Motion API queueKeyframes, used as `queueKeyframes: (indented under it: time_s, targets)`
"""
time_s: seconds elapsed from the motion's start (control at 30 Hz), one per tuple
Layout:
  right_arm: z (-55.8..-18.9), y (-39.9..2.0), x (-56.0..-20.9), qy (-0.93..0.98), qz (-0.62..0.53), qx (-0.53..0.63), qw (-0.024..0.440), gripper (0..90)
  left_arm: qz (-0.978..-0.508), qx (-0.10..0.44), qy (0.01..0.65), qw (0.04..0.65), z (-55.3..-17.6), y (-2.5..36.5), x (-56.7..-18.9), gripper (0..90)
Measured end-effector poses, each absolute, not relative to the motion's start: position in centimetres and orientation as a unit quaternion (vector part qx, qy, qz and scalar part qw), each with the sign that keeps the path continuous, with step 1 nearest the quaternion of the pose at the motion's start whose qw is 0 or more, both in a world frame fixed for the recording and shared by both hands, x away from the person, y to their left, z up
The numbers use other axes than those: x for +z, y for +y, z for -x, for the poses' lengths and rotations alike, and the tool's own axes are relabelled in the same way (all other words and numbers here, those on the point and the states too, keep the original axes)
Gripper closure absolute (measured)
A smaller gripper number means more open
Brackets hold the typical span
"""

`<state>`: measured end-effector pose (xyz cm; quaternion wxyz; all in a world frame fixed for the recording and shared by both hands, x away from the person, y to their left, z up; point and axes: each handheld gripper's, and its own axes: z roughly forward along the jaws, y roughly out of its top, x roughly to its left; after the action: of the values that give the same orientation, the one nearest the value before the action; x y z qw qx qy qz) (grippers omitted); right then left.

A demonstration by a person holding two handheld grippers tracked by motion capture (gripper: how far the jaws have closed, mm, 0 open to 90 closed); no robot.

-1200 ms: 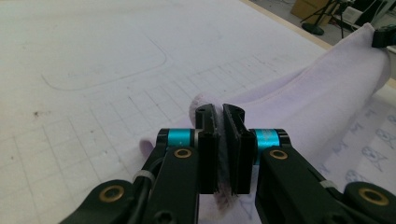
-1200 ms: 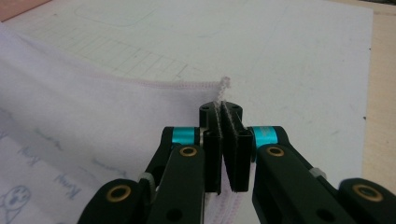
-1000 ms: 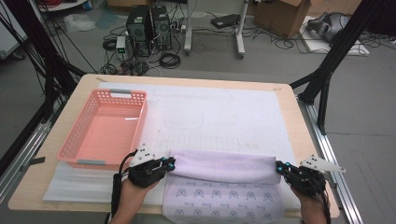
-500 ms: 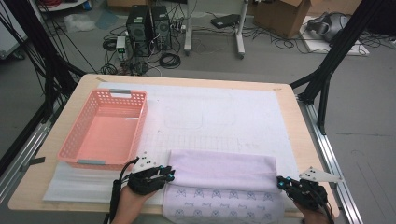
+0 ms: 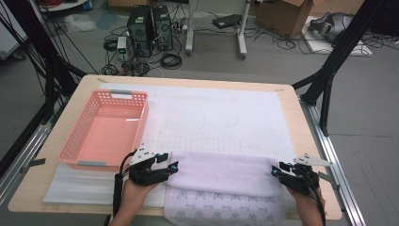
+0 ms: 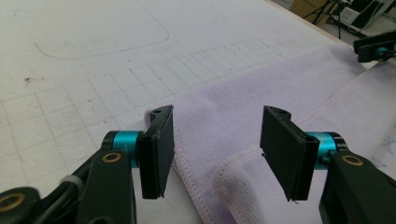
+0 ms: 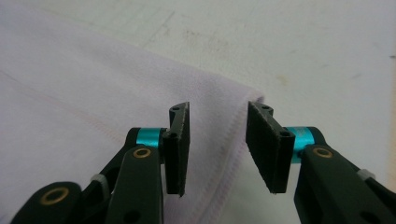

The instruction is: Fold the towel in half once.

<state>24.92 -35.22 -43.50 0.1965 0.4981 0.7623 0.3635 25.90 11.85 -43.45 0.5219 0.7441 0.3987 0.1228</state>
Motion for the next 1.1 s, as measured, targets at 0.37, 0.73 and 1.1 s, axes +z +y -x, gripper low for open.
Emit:
queueKeyframes:
  time_s: [0.37,0.73,1.1]
  targets:
    - [-26.7,-34.9,-44.4,0.755,-0.506,0.330,0.254,69.6,-0.742,0.123,0.407,0.519,-26.3,12.2,-44.1,42.8]
    - [-24.6,-36.7,-43.7,0.753,-0.512,0.364,0.195,51.3,-0.752,0.104,0.439,0.481,-27.8,11.9,-44.9,39.9]
    - [-25.0,-35.9,-44.3,0.771,-0.503,0.344,0.183,65.4,-0.776,0.123,0.436,0.439,-28.5,9.5,-45.2,59.7]
